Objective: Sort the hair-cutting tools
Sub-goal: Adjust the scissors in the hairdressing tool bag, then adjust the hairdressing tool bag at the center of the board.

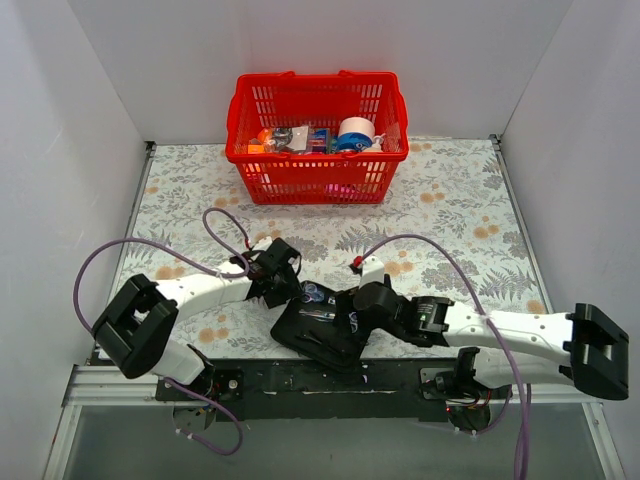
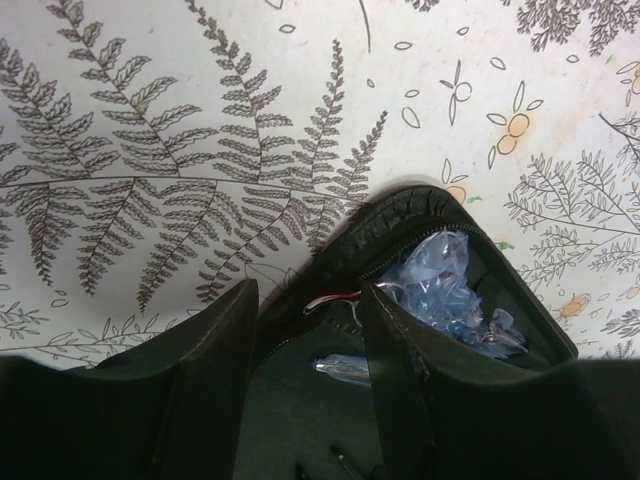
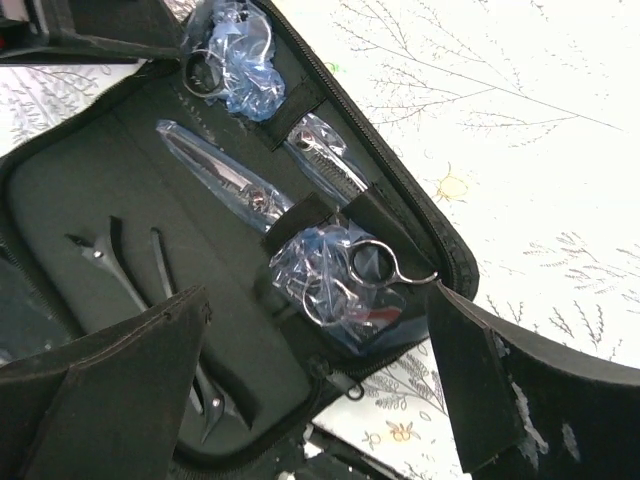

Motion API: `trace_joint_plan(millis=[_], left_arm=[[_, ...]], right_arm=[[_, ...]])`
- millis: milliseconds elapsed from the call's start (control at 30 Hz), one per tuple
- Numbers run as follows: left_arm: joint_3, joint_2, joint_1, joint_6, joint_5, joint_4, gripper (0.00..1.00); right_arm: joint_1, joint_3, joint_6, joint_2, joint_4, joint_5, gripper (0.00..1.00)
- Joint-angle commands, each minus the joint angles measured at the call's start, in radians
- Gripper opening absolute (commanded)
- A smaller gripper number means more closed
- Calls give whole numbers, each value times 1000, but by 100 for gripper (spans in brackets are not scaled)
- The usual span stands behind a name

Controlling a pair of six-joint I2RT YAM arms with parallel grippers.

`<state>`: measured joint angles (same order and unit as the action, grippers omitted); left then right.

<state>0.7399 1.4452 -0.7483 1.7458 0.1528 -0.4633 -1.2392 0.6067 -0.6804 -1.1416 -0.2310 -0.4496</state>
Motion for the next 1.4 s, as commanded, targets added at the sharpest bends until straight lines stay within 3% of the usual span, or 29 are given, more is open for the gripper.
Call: trace_joint_plan(millis=[0,267,567,900,1067,1367], left_arm=[[-14,-57,-6,4,5,-81,46],[27,-143,-6,11,70,-173,62],[-86,-236,-8,64,15,-153,63],[-185,-253,-78,150,-45,-60,62],[-178,-243,-146,187,-39,-48,62],[-148,-177,-270,261,-15,-15,62]], right_arm=[[-19,8,-20,88,-111,-15,97],[-43,-149,-143,152,-97,78,98],[-55,-294,-306,209,15,88,98],[-54,-311,-377,80,165,19,98],[-14,-204,-288,-30,156,-47,98],[300,-78,5,-220,331,101,98]])
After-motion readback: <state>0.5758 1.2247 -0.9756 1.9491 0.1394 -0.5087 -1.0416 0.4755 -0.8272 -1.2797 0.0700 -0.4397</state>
